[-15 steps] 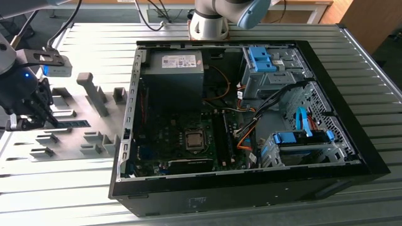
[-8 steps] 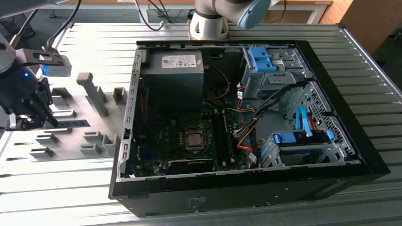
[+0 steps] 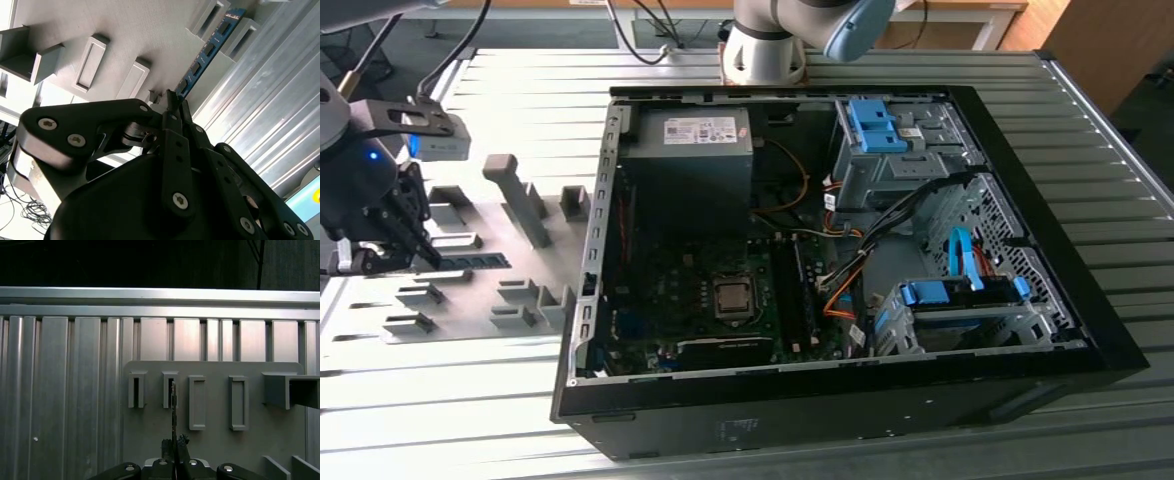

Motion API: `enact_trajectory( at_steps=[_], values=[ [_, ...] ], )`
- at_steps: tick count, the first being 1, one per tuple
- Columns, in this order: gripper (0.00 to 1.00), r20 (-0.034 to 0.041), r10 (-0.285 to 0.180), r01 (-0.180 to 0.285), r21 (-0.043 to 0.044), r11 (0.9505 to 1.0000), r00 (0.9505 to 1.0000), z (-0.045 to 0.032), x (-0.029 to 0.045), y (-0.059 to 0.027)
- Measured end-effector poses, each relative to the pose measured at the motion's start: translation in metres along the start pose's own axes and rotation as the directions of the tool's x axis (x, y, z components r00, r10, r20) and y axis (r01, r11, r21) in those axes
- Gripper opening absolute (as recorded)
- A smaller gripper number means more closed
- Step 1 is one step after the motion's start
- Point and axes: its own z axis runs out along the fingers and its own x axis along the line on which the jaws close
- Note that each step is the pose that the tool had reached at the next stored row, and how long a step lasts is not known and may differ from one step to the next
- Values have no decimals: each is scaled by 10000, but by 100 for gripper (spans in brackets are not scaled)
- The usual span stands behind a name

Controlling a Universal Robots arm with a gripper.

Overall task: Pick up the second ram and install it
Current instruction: 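Pick up the second ram and move it above second insertion slot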

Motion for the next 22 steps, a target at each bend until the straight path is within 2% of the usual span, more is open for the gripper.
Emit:
enact_trajectory(
  at_steps=[9,22],
  values=[
    [14,-5,0,0,-2,10000,10000,-6,0,0],
    [14,-8,0,0,-1,10000,10000,-90,-1,2]
  ],
)
